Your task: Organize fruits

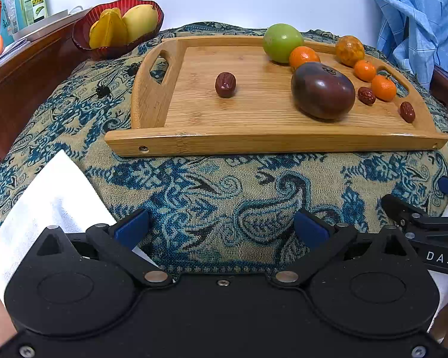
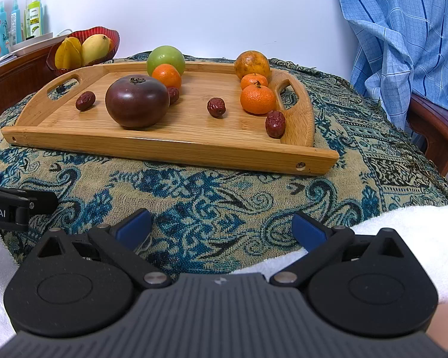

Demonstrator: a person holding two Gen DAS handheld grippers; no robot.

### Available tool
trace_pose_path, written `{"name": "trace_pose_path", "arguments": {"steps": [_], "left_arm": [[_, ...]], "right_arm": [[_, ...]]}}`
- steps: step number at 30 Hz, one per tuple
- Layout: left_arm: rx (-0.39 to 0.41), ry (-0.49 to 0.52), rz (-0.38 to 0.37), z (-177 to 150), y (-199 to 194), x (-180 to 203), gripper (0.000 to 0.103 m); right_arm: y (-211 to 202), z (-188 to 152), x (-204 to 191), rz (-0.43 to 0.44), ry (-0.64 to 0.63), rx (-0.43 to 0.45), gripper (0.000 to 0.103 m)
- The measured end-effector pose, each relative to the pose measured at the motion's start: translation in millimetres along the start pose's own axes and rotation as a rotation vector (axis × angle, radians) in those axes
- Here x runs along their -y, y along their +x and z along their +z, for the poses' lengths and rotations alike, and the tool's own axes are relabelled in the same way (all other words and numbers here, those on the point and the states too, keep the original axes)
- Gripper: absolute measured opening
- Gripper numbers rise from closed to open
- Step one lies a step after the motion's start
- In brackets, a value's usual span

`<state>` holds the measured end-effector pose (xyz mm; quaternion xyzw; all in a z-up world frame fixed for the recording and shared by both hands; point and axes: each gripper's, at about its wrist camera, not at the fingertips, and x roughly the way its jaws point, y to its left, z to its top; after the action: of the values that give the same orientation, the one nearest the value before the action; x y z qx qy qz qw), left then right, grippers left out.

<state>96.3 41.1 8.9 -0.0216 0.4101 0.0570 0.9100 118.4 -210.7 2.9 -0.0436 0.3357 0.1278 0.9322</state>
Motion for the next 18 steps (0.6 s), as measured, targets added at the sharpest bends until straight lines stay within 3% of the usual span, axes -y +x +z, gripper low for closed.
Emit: {"name": "trace_pose_path", "arguments": {"steps": [18], "left_arm": [[0.004,0.003,0.000,-1.0,-0.8,-0.2,0.103]], "right_arm": [[-0.3,-0.5,0.3,0.000,0.000,0.001,0.103]]}}
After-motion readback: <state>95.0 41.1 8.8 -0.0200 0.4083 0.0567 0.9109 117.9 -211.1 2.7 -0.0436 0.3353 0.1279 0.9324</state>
